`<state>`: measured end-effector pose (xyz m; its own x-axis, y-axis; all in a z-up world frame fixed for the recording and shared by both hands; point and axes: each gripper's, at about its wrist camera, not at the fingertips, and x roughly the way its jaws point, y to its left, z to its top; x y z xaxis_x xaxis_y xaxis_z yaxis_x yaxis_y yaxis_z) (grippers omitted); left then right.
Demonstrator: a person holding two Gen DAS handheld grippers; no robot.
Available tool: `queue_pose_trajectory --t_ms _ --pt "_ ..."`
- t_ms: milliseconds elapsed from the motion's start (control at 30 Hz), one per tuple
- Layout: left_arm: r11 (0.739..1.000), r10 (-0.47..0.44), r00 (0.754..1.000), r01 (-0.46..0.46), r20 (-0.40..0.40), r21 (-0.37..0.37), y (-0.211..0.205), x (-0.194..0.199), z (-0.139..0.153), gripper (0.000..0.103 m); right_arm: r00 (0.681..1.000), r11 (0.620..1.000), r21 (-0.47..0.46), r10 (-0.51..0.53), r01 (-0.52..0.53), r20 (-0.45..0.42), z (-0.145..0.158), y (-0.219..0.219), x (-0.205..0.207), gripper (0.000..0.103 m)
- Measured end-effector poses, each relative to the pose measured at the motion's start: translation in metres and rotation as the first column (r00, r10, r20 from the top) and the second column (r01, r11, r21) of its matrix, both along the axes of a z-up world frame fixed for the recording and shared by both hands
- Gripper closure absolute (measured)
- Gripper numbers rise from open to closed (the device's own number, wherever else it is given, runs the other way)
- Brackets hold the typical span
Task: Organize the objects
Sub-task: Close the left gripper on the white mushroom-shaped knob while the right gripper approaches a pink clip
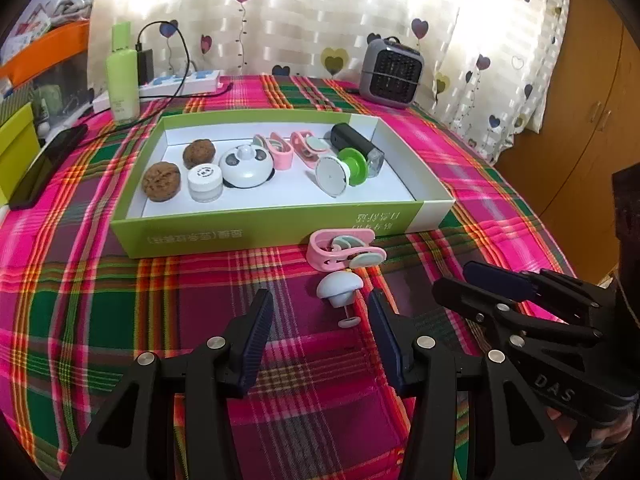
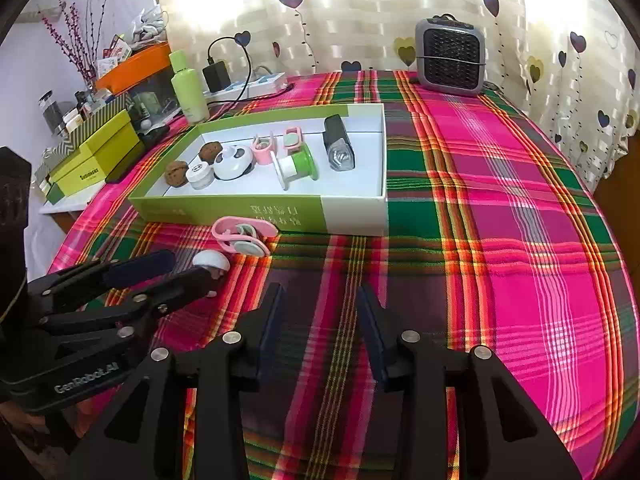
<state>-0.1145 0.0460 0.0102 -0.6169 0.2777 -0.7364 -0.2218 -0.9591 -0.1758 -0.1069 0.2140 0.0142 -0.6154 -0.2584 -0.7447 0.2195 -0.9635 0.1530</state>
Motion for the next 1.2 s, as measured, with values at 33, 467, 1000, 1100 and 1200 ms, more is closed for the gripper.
queue_pose_trajectory --t_ms 33,467,1000,1100,1200 --pt "1.0 0.0 1.0 0.0 0.002 -0.001 0.001 -0.001 0.0 0.055 1.0 1.0 -0.002 0.0 0.0 0.0 0.0 0.001 0.0 0.064" --pt "0.999 0.009 1.0 -0.008 0.011 -0.04 0.008 -0.013 -0.004 0.056 1.0 1.0 -0.016 -0.002 0.002 0.012 -0.002 0.004 -0.001 0.064" --pt "0.998 0.056 0.998 -0.056 0.001 -0.014 -0.012 -0.012 -0.002 0.083 1.0 1.0 0.022 0.007 -0.007 0.009 0.0 -0.009 -0.001 0.064" --pt "0.997 0.073 0.997 -0.073 -0.003 -0.016 -0.019 -0.012 -0.001 0.083 1.0 1.0 0.025 0.015 -0.015 0.003 0.002 -0.014 -0.001 0.064" --pt "0.996 0.093 0.996 -0.093 0.0 -0.018 -0.028 -0.014 -0.002 0.083 0.999 0.999 0.022 0.034 -0.034 -0.006 0.004 -0.022 -0.003 0.064"
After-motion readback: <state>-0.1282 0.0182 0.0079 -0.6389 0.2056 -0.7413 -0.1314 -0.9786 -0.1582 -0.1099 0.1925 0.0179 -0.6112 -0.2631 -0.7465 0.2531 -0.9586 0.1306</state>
